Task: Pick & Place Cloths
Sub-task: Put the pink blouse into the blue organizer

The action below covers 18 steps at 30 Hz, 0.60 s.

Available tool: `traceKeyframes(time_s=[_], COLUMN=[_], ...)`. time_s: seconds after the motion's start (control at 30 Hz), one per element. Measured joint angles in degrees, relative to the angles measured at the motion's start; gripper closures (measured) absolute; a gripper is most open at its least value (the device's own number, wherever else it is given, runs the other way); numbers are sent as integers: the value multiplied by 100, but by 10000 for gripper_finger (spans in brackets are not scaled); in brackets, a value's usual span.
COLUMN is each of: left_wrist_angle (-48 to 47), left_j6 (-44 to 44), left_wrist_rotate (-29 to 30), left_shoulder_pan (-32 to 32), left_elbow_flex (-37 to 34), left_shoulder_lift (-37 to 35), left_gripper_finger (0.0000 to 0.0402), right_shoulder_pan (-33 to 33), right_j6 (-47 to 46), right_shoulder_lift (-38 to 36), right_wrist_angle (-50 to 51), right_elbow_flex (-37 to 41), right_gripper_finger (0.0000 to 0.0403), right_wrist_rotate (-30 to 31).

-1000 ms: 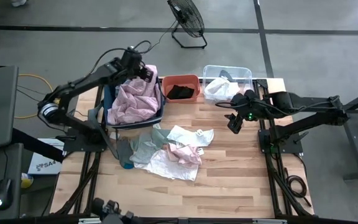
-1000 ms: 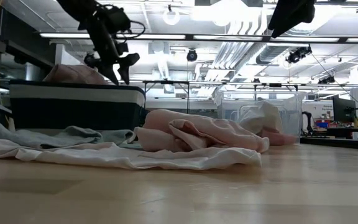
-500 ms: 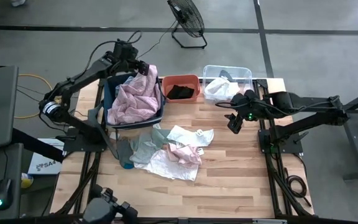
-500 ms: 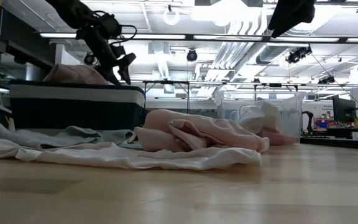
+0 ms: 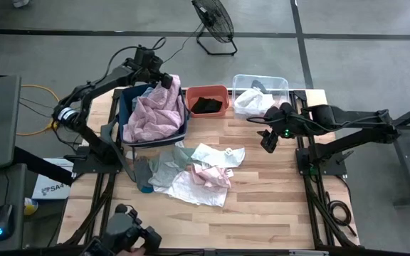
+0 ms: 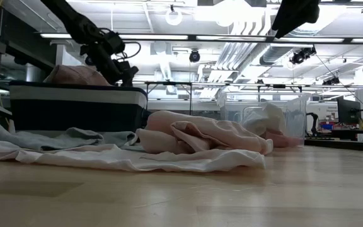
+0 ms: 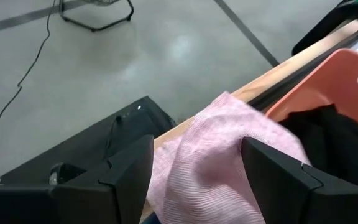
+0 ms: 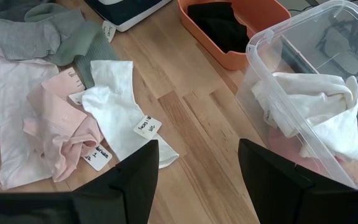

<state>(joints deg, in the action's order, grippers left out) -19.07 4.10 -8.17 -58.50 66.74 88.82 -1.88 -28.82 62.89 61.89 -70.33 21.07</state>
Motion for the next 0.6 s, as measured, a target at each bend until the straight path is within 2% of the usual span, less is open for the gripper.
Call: traceKeyframes(time_s=[0.17, 0.27, 0.37, 0.53, 0.6], left_wrist_angle=[-59, -79, -126, -171, -168], left_j6=[30, 58, 54, -110, -150], left_wrist_rotate=[-157, -221, -286, -291, -292], left_shoulder_pan=[0, 0, 0, 0, 0], left_elbow_flex=[0, 0, 0, 0, 0], left_shoulder_lift=[28, 28, 28, 28, 28], left_gripper_finger=[170, 198, 253, 380, 390], right_shoulder_pan=[1, 0, -1, 1, 1], right_j6=[-6, -7, -7, -7, -7], right_shoulder_lift=[0, 1, 0, 0, 0], right_wrist_angle=[0, 2, 2, 2, 2], right_elbow_flex=[-1, 1, -1, 0, -1], right_gripper_finger=[190, 190, 190, 190, 190], right_wrist_rotate=[0, -1, -1, -1, -1])
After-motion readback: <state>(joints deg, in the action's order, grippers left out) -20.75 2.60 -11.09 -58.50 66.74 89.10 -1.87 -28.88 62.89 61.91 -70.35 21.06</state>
